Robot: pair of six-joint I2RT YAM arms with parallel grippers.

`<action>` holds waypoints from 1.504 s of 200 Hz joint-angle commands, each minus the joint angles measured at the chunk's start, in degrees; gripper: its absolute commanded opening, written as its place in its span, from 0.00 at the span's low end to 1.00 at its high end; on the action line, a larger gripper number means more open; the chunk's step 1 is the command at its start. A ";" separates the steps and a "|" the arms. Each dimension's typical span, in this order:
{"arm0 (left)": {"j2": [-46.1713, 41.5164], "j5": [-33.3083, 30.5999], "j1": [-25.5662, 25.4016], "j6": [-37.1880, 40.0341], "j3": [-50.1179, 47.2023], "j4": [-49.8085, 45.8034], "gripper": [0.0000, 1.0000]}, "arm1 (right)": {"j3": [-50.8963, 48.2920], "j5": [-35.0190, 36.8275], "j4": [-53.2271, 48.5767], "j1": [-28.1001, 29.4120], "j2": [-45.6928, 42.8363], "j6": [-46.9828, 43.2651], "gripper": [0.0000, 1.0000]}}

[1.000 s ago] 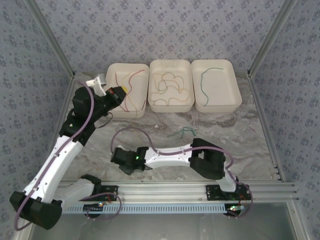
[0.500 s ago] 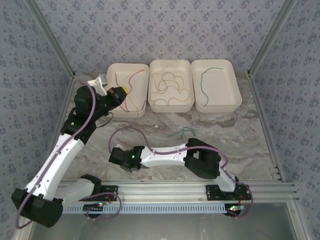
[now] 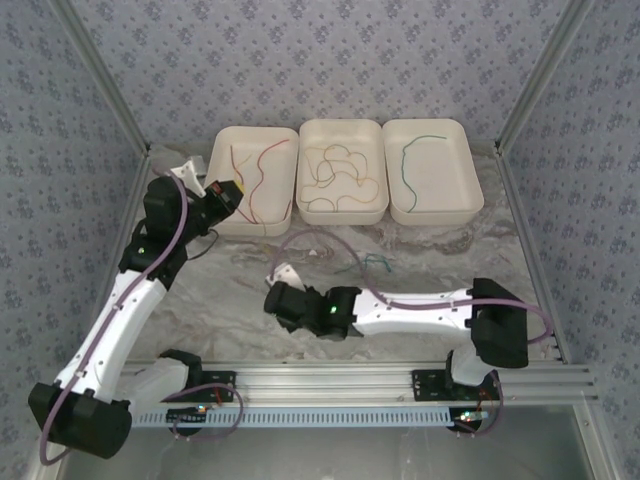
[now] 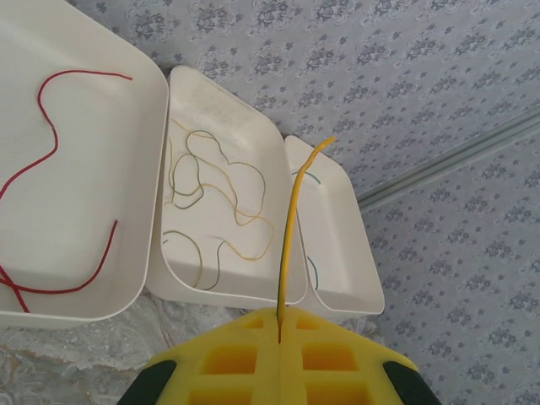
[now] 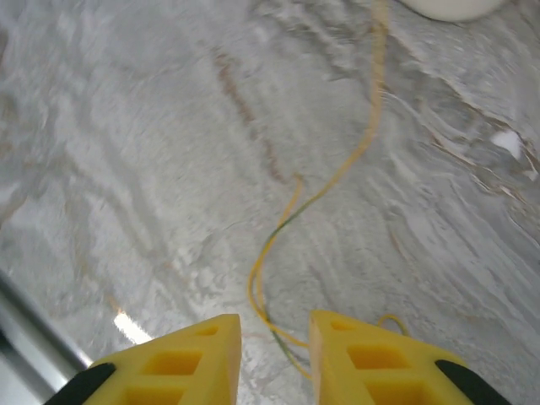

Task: Untangle the cables

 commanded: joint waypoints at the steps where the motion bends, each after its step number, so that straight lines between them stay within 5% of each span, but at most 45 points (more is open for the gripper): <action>1: -4.65 -0.18 0.30 1.93 -1.21 -1.83 0.00 | -2.69 -4.43 1.81 -3.26 0.33 8.26 0.28; 58: -16.23 -4.78 0.30 1.59 -8.93 -5.78 0.00 | 1.09 -11.63 1.21 -9.38 5.28 13.76 0.29; 131: -27.53 -10.09 0.31 1.20 -13.33 -12.32 0.00 | 9.70 -14.95 1.01 -10.01 16.31 14.08 0.32; 301: -32.23 -13.97 0.30 1.46 -19.30 -17.47 0.00 | 10.84 -17.21 2.11 -9.49 21.59 14.96 0.30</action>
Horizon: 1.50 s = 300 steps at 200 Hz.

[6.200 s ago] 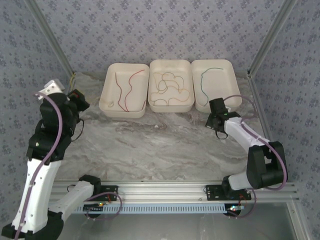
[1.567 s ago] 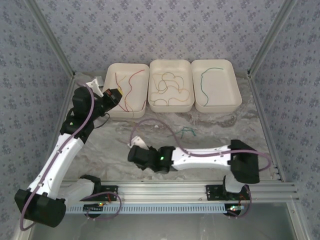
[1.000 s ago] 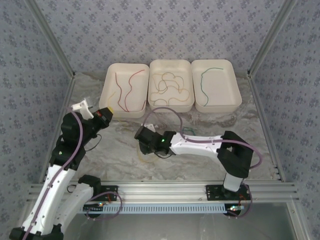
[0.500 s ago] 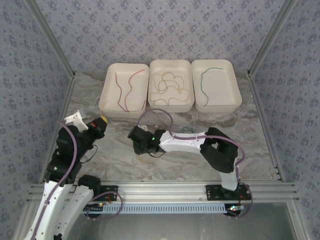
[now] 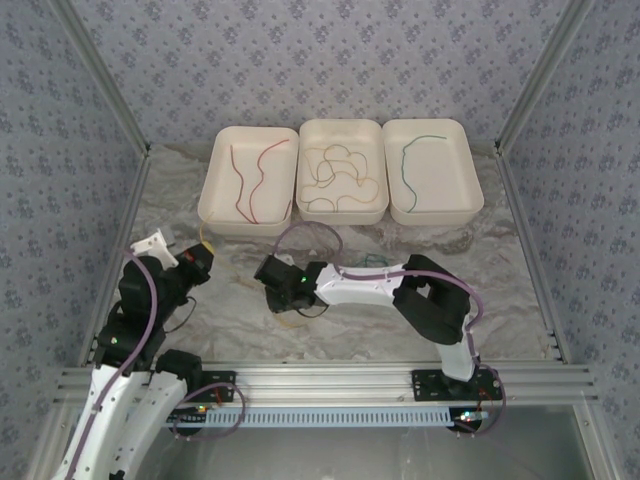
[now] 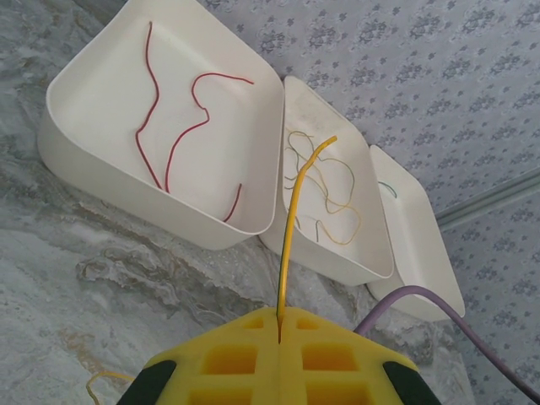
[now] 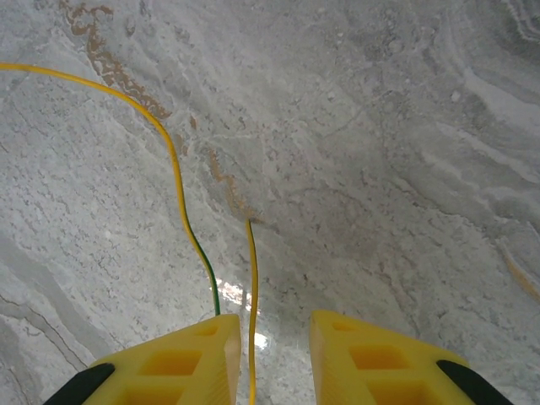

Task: Untangle the cables

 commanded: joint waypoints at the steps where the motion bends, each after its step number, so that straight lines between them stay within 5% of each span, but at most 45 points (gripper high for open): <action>1: -0.49 -0.81 0.30 0.63 -1.25 -0.75 0.00 | 1.57 -0.08 -0.41 0.47 1.57 0.92 0.30; 134: -0.58 -0.44 0.30 0.53 -2.80 -0.42 0.00 | 3.87 0.54 -1.64 0.09 5.63 -0.02 0.31; 210: -0.40 -0.61 0.37 0.76 -3.06 -0.68 0.00 | 3.45 1.42 0.15 -1.35 5.18 -0.78 0.03; 242: 0.39 -2.31 0.31 0.67 -2.84 -1.97 0.00 | 0.73 7.06 -0.50 -2.47 -3.08 -3.16 0.00; 300: 9.90 -8.15 1.87 -3.44 -3.66 -3.49 0.00 | 0.25 14.73 -5.45 -9.25 -31.12 -12.15 0.00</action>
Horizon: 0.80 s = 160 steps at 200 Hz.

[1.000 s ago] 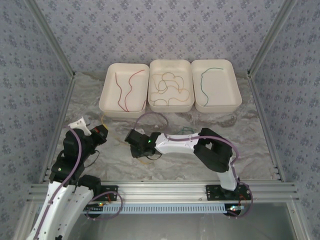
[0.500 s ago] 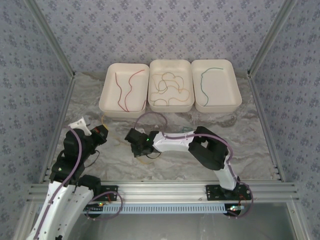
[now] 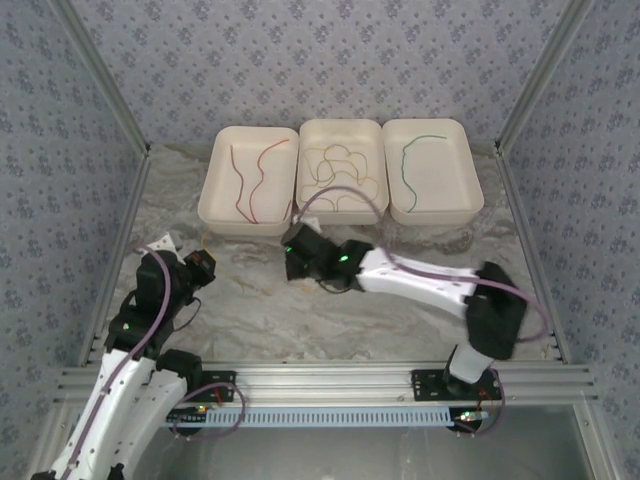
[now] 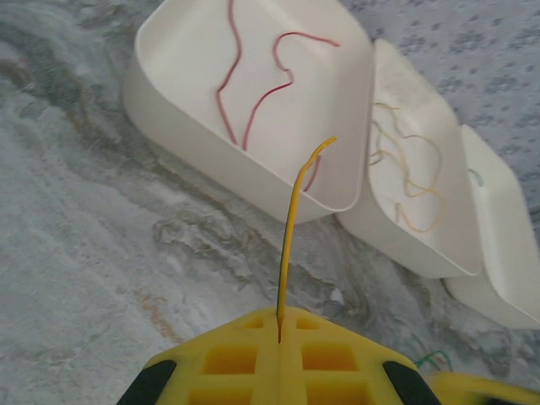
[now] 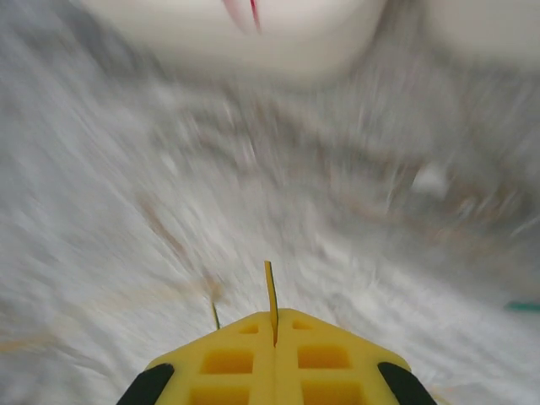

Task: Untangle the cables

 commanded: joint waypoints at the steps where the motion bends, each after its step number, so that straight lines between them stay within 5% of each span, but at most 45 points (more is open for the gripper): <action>1: 4.62 -3.28 1.68 -2.51 -0.83 -0.81 0.00 | 2.82 5.47 -3.54 -3.11 -10.38 -5.91 0.00; 54: 12.97 -6.08 3.27 -5.76 -3.52 2.90 0.00 | 15.24 3.41 -5.57 -17.18 -22.83 -11.27 0.00; 160: 12.41 -10.62 4.29 -5.75 -7.17 2.25 0.00 | 35.79 -11.08 -6.59 -49.76 -22.01 -5.35 0.00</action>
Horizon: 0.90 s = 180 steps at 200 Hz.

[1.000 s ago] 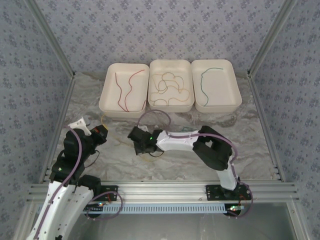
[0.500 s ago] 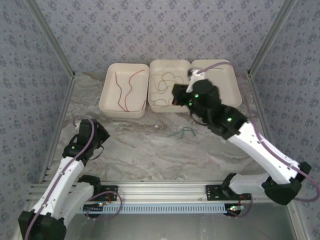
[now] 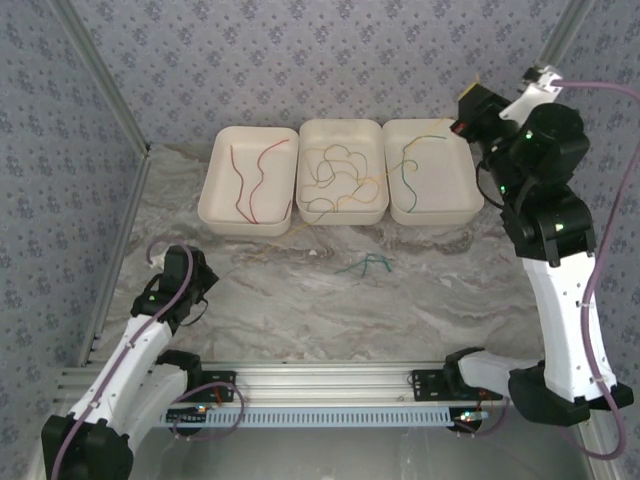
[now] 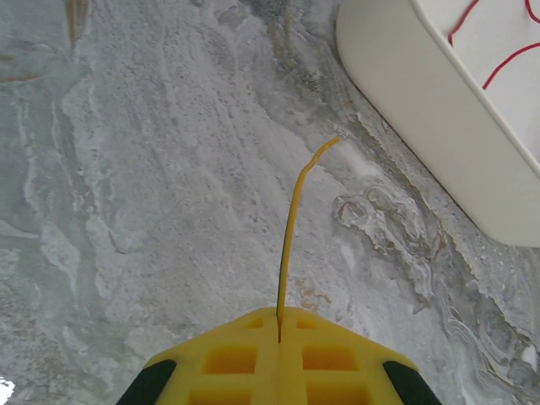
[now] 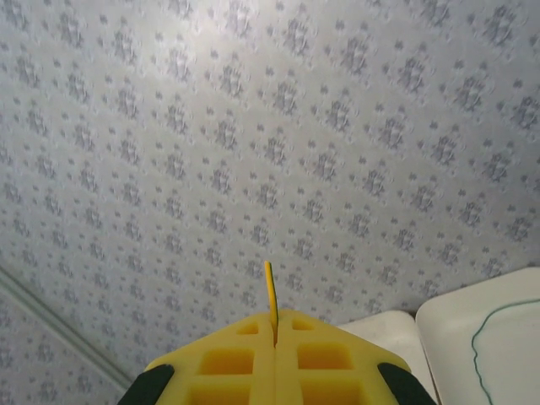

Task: Untangle the cables

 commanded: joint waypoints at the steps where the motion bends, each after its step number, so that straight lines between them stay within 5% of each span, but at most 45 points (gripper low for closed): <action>1: -0.63 -2.13 0.88 0.02 -0.02 0.20 0.00 | 3.19 -4.30 -0.22 -5.56 0.38 2.77 0.00; 102: -0.14 -0.88 4.51 0.49 -1.57 1.60 0.00 | 11.24 -18.42 2.54 -32.63 4.25 17.18 0.00; 153: -0.52 0.89 4.63 -0.15 -2.08 3.30 0.00 | 10.73 -22.55 6.73 -36.62 5.45 22.41 0.00; 180: -1.44 7.71 4.62 -0.11 -2.55 8.24 0.00 | 11.48 -25.75 9.24 -34.60 7.16 22.28 0.00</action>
